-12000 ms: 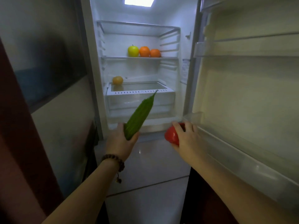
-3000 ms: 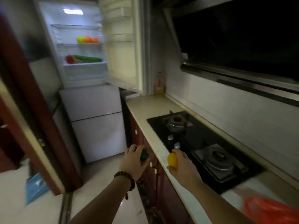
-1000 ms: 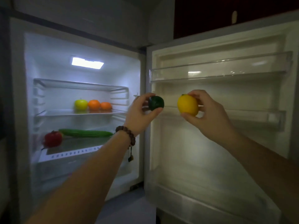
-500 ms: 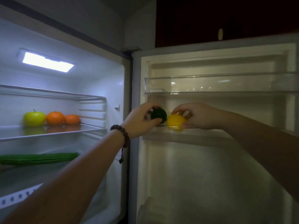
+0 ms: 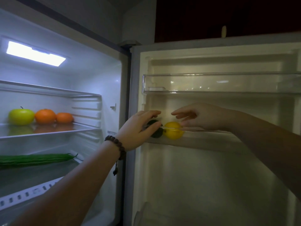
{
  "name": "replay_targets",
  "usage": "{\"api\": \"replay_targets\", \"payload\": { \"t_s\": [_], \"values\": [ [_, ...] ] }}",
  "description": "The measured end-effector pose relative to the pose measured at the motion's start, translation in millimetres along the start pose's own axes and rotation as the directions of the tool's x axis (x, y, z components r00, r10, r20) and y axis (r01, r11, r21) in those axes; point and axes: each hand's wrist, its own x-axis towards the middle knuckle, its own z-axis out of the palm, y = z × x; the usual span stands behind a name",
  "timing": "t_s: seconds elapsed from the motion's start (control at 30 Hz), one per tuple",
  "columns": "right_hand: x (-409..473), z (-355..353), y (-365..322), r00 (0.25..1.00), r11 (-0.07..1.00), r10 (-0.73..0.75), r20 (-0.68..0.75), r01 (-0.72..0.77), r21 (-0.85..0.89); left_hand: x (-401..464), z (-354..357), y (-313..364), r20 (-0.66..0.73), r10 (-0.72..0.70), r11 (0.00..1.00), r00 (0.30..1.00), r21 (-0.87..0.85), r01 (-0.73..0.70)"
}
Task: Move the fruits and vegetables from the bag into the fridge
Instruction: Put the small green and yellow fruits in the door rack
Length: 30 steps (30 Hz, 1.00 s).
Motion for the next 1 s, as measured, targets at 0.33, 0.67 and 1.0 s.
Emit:
{"api": "replay_targets", "payload": {
  "t_s": [0.33,0.67,1.0],
  "values": [
    [-50.1,12.8,13.6,0.921,0.947,-0.2,-0.334,0.095,-0.306,-15.7,21.6,19.0,-0.206,0.029,0.98,0.978,0.199,0.013],
    [-143.5,22.3,58.3,0.877,0.75,-0.207,-0.433,-0.142,-0.646,-30.8,67.6,118.4,-0.103,0.098,0.892,0.99,0.451,-0.041],
    [-151.2,29.4,89.4,0.833,0.691,-0.224,-0.506,-0.23,-0.685,-18.4,104.7,135.8,-0.17,0.017,0.855,0.985,0.514,0.074]
  ]
}}
